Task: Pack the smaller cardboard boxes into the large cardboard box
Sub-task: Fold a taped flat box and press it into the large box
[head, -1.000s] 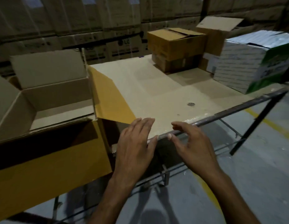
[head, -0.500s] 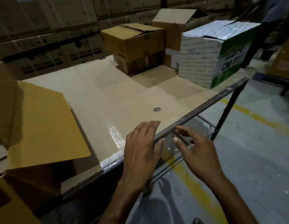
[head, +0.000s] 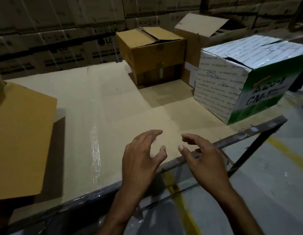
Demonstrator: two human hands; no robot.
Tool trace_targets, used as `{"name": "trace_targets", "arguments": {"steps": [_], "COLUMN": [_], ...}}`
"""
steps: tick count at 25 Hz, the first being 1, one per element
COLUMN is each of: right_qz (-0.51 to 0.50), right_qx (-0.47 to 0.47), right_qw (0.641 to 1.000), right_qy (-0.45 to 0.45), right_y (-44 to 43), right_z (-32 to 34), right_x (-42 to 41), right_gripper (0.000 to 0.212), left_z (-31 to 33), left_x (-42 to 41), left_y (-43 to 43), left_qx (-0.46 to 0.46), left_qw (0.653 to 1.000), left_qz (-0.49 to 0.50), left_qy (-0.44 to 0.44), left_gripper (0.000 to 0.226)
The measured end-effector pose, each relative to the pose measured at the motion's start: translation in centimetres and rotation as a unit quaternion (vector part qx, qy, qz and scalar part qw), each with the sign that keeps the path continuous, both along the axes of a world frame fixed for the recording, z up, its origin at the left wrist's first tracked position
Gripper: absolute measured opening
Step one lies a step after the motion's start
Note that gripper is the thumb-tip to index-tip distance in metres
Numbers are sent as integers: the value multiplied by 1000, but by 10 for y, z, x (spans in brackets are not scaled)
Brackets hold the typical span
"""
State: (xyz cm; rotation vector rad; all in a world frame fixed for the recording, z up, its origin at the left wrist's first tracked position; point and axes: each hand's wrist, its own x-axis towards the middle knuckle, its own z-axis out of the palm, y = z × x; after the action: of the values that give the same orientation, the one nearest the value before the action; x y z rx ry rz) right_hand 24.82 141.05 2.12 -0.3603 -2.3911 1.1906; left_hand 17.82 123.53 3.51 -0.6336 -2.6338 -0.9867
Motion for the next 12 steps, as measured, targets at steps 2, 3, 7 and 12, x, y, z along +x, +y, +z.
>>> {"name": "trace_targets", "arguments": {"steps": [2, 3, 7, 12], "right_qz": [15, 18, 12, -40], "right_qx": [-2, 5, 40, 131], "right_qw": [1000, 1000, 999, 988], "right_qy": [5, 9, 13, 72], "right_y": [12, 18, 46, 94], "right_z": [-1, -2, 6, 41], "right_x": [-25, -40, -89, -138], "right_gripper": [30, 31, 32, 30], "left_z": [2, 2, 3, 19], "left_x": [-22, -36, -93, -151], "left_y": [12, 18, 51, 102], "left_qx": [2, 1, 21, 84], "left_qw": [1000, 1000, 999, 996], "left_qz": [12, 16, 25, 20], "left_qy": [2, 7, 5, 24], "left_gripper": [45, 45, 53, 42]}}
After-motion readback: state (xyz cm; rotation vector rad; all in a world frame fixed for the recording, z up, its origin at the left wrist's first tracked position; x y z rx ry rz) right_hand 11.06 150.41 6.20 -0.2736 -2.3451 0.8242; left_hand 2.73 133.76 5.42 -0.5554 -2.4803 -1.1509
